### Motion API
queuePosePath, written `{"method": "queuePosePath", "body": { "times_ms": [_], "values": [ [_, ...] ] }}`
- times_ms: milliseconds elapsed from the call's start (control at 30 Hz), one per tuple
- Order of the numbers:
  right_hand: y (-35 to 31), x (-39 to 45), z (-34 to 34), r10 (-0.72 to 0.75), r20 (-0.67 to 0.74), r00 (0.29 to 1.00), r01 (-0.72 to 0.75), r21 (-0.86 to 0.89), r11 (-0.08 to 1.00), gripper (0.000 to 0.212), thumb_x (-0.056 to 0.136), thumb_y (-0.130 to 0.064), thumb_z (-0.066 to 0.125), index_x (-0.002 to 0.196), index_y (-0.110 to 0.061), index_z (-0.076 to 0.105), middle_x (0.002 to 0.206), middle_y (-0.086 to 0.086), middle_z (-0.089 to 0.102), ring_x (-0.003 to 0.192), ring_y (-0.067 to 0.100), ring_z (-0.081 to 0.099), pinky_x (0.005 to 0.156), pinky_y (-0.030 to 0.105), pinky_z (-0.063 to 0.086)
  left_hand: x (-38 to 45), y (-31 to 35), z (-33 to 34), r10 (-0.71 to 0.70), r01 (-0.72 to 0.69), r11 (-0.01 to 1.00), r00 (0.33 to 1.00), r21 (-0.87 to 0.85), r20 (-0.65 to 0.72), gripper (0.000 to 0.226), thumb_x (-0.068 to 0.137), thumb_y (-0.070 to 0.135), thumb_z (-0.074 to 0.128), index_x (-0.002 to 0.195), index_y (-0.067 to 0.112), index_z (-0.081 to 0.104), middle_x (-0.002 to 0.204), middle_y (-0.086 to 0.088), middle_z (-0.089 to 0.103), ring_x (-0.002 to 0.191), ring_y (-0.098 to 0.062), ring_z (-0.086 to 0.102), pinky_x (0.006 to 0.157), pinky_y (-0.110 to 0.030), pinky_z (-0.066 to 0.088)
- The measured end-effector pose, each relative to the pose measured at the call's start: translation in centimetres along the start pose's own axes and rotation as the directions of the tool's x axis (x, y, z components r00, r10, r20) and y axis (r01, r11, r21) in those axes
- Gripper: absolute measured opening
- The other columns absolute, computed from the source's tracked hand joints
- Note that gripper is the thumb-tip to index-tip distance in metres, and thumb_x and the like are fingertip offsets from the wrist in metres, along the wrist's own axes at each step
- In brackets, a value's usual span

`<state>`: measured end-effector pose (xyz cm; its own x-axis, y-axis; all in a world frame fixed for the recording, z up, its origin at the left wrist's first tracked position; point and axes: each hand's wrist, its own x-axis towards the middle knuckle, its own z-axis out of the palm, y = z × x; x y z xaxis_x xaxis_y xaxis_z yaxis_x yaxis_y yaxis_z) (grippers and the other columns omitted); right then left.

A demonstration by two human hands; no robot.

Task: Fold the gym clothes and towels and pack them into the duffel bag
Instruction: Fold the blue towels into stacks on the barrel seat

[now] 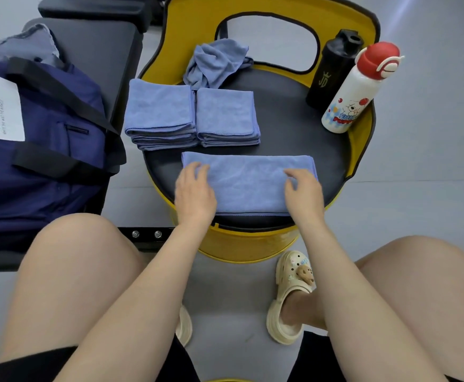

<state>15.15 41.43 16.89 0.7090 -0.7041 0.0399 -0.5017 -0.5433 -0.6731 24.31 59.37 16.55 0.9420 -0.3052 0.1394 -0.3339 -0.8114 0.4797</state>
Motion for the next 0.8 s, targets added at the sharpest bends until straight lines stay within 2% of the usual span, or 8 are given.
{"method": "queuePosePath", "body": {
  "times_ms": [100,200,267,433,600,733,800],
  "values": [
    [-0.9,0.5,2.6,-0.195,0.148,0.970,0.200,-0.022,0.979,0.035,0.100,-0.013,0.040,0.131,-0.009,0.056,0.139,0.005,0.053,0.131,0.021,0.045,0.106,0.025,0.030,0.8,1.2,2.3,0.190,-0.214,0.971,0.961,0.105,0.201,0.050,0.098,0.007,0.031,0.147,0.013,0.028,0.156,-0.003,0.022,0.145,-0.020,0.015,0.117,-0.033,0.009],
    [-1.0,1.3,4.4,-0.295,0.300,0.907,0.347,-0.139,0.927,0.042,0.103,-0.019,0.032,0.145,-0.012,0.039,0.154,0.000,0.033,0.146,0.018,0.019,0.117,0.031,0.011,1.6,1.9,4.3,0.238,-0.315,0.923,0.918,0.221,0.317,0.052,0.101,0.017,0.024,0.152,0.016,0.011,0.160,0.002,0.008,0.147,-0.017,0.003,0.117,-0.034,0.001],
    [-0.6,1.7,5.0,-0.295,0.365,0.883,0.405,-0.274,0.872,0.047,0.104,-0.027,0.028,0.150,-0.019,0.026,0.159,-0.003,0.019,0.148,0.017,0.006,0.118,0.035,0.002,1.9,1.9,4.7,0.236,-0.330,0.905,0.915,0.269,0.329,0.053,0.102,0.025,0.023,0.152,0.018,0.007,0.160,0.003,0.005,0.147,-0.016,0.002,0.118,-0.038,0.001],
    [0.7,1.8,4.8,-0.214,0.320,0.923,0.347,-0.452,0.822,0.053,0.102,-0.045,0.021,0.152,-0.030,0.014,0.161,-0.010,0.006,0.148,0.015,-0.003,0.119,0.038,-0.007,2.6,0.3,4.2,0.187,-0.272,0.925,0.933,0.263,0.307,0.054,0.102,0.037,0.023,0.152,0.022,0.011,0.160,0.005,0.004,0.147,-0.016,0.000,0.117,-0.039,-0.002],
    [2.1,2.1,3.3,-0.123,0.258,0.958,0.242,-0.505,0.829,0.056,0.101,-0.048,0.020,0.153,-0.028,0.011,0.161,-0.009,0.002,0.148,0.016,-0.004,0.117,0.038,-0.009,3.0,-2.0,3.0,0.118,-0.185,0.952,0.957,0.243,0.264,0.051,0.103,0.031,0.019,0.152,0.022,0.012,0.160,0.005,0.003,0.147,-0.014,0.000,0.117,-0.039,0.001],
    [3.5,2.5,2.1,-0.047,0.217,0.975,0.154,-0.508,0.847,0.058,0.101,-0.049,0.018,0.154,-0.027,0.009,0.161,-0.006,0.001,0.148,0.016,-0.004,0.119,0.038,-0.007,3.4,-3.6,2.1,0.007,-0.056,0.984,0.962,0.171,0.274,0.050,0.104,0.030,0.018,0.152,0.022,0.010,0.160,0.004,-0.004,0.147,-0.016,-0.005,0.118,-0.041,0.004],
    [3.9,2.5,1.9,-0.025,0.210,0.977,0.129,-0.497,0.858,0.059,0.101,-0.050,0.017,0.154,-0.025,0.008,0.161,-0.005,0.001,0.148,0.016,-0.005,0.119,0.039,-0.006,3.4,-3.6,1.6,-0.045,0.009,0.992,0.959,0.128,0.280,0.052,0.104,0.034,0.019,0.153,0.020,0.009,0.160,0.001,-0.004,0.147,-0.020,-0.001,0.118,-0.040,0.007]
  ]
}}
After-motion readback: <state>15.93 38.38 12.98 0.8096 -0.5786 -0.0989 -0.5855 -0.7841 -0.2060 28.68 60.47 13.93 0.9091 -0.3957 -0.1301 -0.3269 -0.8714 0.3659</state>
